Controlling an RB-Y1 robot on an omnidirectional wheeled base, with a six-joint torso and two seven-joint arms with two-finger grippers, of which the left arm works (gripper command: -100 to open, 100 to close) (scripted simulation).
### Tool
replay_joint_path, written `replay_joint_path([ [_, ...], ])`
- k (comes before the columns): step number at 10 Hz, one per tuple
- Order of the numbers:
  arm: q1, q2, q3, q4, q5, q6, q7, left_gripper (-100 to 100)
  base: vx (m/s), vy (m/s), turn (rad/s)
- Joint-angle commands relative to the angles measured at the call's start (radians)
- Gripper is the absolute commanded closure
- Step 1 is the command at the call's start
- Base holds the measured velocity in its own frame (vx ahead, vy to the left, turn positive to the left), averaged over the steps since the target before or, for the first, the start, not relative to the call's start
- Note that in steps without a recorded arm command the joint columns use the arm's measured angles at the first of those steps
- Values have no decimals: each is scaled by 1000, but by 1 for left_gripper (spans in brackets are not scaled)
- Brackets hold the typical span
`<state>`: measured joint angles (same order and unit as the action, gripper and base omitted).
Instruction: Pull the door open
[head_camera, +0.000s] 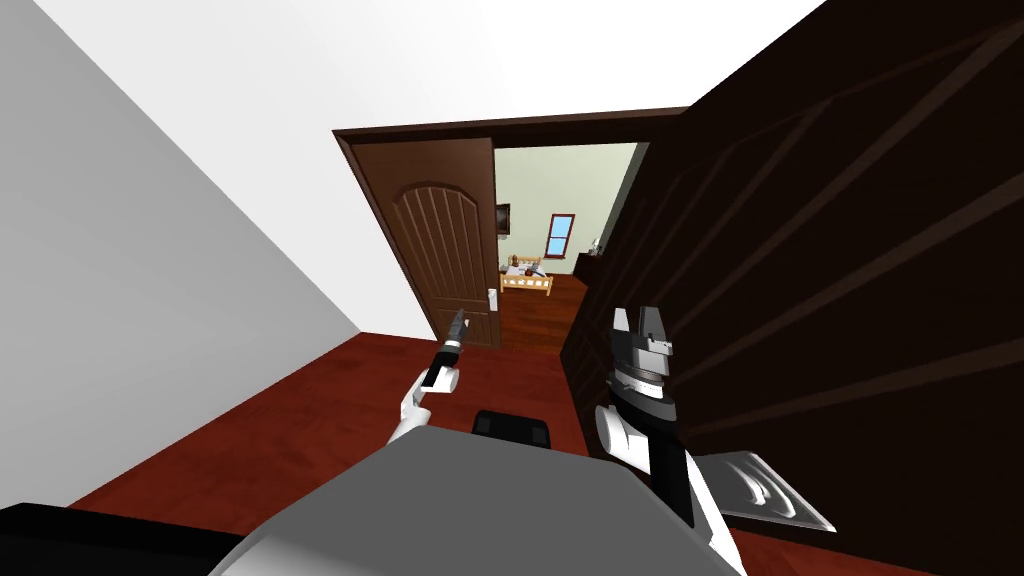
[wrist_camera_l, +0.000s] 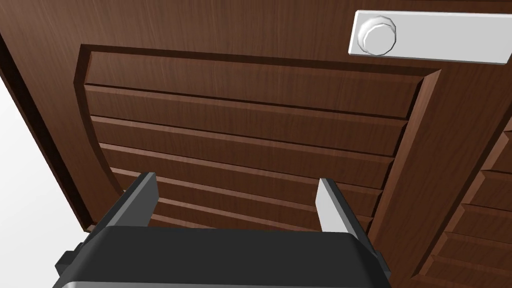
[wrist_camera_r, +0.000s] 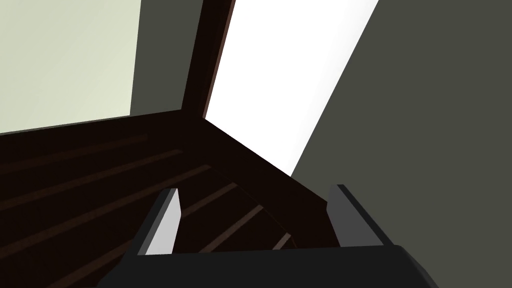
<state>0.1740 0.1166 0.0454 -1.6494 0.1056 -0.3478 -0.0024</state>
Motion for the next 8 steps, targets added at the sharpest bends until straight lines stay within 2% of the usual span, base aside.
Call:
replay_joint_path([
  [1,-20,-4,-2,44,-3,11,1,-100,141,22,-59],
  [5,-47,-2,-3,110,-4,22,6,-100,113,14,-40],
  [8,-77,-2,-3,183,-6,36,13,-100,132,21,-51],
])
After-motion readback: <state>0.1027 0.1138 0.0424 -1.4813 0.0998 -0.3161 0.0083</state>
